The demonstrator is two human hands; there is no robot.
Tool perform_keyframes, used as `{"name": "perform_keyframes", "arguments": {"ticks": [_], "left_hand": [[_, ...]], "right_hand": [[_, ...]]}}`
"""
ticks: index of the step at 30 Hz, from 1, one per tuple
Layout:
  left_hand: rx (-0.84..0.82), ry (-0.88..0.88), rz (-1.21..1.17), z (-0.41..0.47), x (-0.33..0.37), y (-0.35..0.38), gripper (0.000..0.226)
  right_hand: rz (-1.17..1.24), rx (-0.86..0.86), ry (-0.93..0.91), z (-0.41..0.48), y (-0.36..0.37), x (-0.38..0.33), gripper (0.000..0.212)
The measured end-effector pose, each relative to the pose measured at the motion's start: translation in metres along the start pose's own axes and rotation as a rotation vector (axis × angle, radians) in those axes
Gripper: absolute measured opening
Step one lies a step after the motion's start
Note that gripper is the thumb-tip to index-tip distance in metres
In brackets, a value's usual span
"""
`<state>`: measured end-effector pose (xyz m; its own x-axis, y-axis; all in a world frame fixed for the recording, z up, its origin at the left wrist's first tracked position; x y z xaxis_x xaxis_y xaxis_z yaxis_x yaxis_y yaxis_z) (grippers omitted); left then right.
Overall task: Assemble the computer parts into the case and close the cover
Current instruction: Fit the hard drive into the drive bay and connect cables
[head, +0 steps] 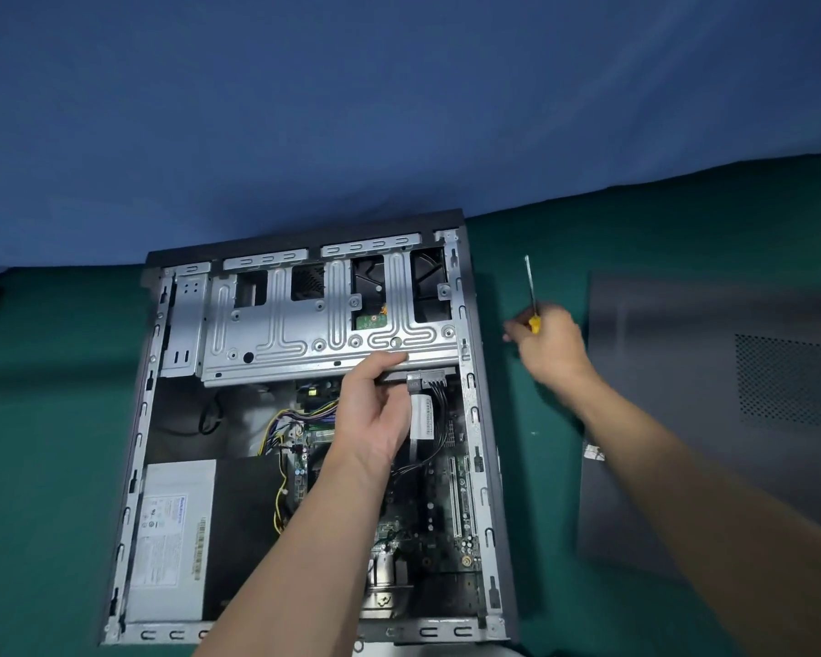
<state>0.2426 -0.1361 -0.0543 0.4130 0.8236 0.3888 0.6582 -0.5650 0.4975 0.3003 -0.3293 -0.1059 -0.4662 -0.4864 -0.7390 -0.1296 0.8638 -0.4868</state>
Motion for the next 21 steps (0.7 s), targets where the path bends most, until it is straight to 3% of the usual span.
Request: {"name": "perform_keyframes", "arguments": {"ticks": [5, 10, 13, 17, 21], "left_hand": [[-0.019, -0.054, -0.022, 0.001, 0.001, -0.002, 0.023], [-0.016, -0.092, -0.027, 0.001, 0.001, -0.004, 0.023], [-0.025, -0.101, -0.026, 0.003, 0.001, -0.004, 0.029], [-0.036, -0.072, 0.021, 0.003, 0.001, -0.003, 0.038], [-0.076, -0.079, 0.01, 0.005, 0.001, -0.004, 0.031]], "right_hand": [[0.28, -0.151, -0.08, -0.019, -0.029, -0.043, 0.017], [0.253, -0.288, -0.129, -0.036, -0.046, -0.085, 0.014], [0.123, -0.362, -0.17, -0.043, -0.046, -0.103, 0.006], [-0.284, -0.32, -0.338, -0.047, -0.037, -0.125, 0.008], [-0.606, -0.358, -0.421, -0.049, -0.019, -0.138, 0.011]]}}
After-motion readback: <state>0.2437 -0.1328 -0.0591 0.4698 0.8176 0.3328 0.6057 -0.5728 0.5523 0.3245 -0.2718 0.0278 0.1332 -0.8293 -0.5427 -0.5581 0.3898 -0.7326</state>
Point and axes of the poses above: each hand's wrist, its own z-axis towards the middle knuckle, its own y-axis out of the palm, x = y × z, the point moved 2 cm from there along z, towards the middle knuckle, and after that the axes turned 4 degrees about -x, right-handed, at the moved point
